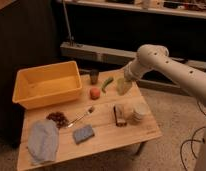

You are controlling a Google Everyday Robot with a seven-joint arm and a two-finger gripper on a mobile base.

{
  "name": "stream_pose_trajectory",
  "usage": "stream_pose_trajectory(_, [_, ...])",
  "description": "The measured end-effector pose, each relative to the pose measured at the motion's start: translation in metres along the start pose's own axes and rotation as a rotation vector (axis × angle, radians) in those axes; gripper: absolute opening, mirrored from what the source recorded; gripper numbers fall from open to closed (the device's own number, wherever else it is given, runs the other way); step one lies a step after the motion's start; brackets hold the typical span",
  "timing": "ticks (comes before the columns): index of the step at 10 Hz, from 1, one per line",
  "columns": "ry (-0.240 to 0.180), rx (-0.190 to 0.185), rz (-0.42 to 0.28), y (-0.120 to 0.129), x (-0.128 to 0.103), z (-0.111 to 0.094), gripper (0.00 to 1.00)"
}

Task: Place pepper in tray

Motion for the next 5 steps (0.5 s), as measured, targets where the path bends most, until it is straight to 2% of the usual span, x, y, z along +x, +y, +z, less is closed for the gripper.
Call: stream_pose_trajectory(5, [0.0,-0.001,0.0,0.0003,0.0001,0.0009,0.8])
